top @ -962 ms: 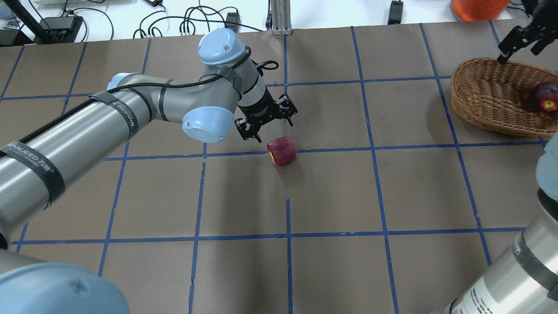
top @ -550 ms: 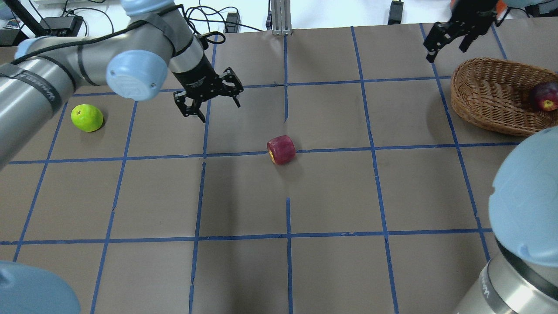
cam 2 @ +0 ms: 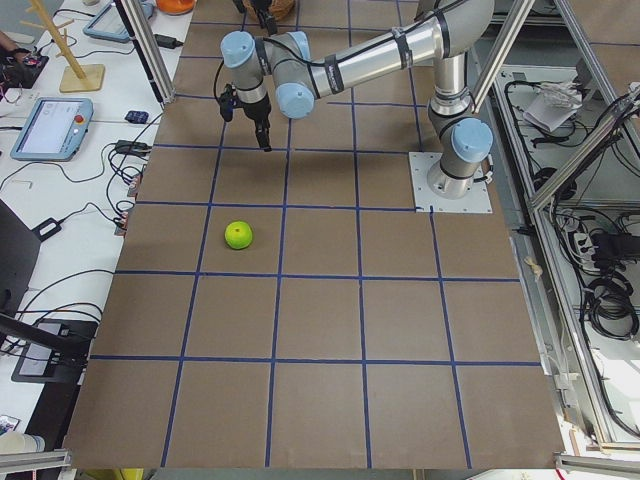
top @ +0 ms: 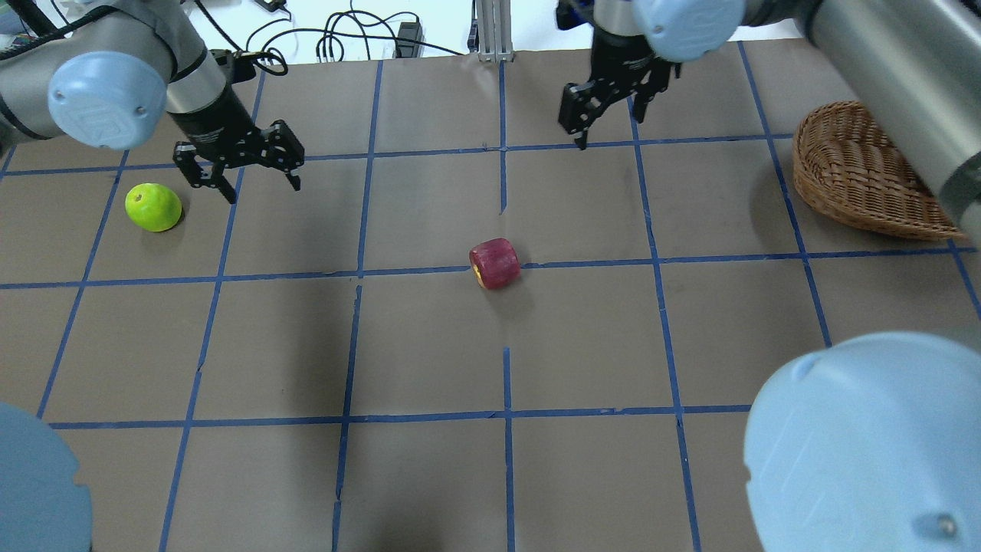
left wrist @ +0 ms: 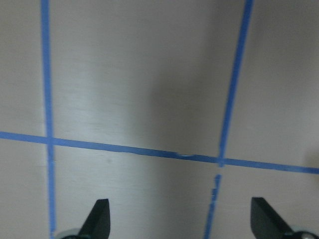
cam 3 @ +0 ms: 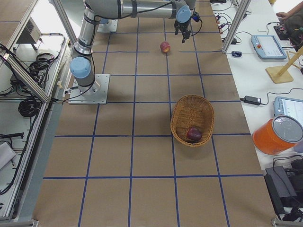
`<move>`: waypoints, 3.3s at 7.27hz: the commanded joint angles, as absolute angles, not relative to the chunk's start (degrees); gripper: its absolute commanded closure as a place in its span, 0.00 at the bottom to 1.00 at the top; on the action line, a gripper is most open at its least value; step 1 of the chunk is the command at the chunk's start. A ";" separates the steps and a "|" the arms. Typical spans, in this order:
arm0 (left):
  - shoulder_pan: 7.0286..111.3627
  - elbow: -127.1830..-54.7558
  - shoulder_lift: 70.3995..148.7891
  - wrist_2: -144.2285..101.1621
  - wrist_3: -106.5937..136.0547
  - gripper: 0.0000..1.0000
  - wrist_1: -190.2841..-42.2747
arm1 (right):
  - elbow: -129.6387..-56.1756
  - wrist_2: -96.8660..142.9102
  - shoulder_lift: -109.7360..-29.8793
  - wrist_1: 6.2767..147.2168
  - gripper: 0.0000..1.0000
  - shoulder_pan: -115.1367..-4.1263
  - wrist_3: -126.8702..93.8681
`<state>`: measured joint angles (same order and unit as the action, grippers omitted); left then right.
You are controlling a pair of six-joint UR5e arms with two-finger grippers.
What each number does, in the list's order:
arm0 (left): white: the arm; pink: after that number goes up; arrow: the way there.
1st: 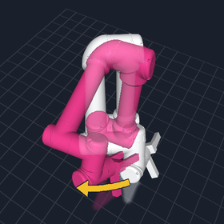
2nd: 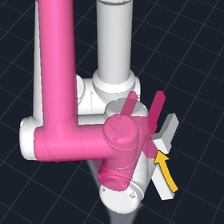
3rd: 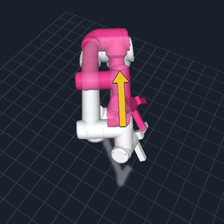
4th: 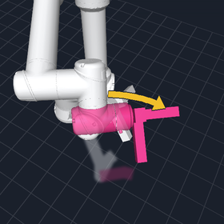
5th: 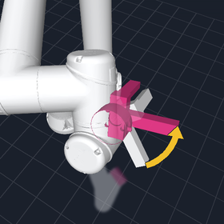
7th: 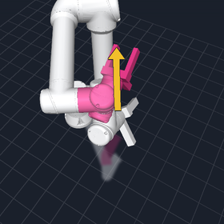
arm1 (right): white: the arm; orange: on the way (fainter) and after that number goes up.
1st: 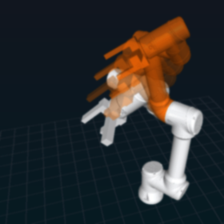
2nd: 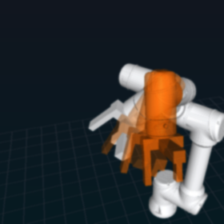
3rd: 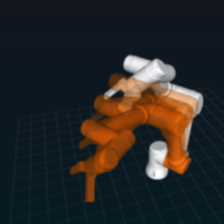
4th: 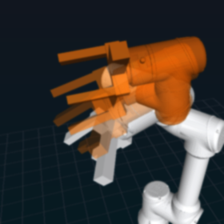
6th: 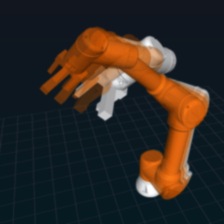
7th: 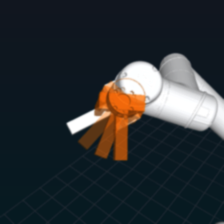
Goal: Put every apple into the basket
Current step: 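Grasp the pink apple with the right gripper while left reaches the green apple, then drop the pink apple into the basket with right while left grasps green apple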
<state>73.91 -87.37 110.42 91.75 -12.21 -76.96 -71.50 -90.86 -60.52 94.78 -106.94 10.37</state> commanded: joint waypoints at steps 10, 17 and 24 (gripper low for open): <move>61.70 -77.61 129.63 92.99 -41.13 0.00 -65.65 | -88.06 -88.15 -54.67 116.71 0.12 -112.85 14.15; 60.47 -77.52 129.48 90.27 -39.38 0.55 -66.44 | -73.84 -84.19 -64.34 95.72 1.00 -78.48 15.86; 84.39 -94.64 107.85 83.41 4.98 0.55 -73.75 | -74.27 -93.34 -52.30 107.05 0.01 -54.94 50.00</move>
<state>76.41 -91.39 110.23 84.09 -8.29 -74.61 -74.14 -93.13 -53.78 107.04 -56.66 47.87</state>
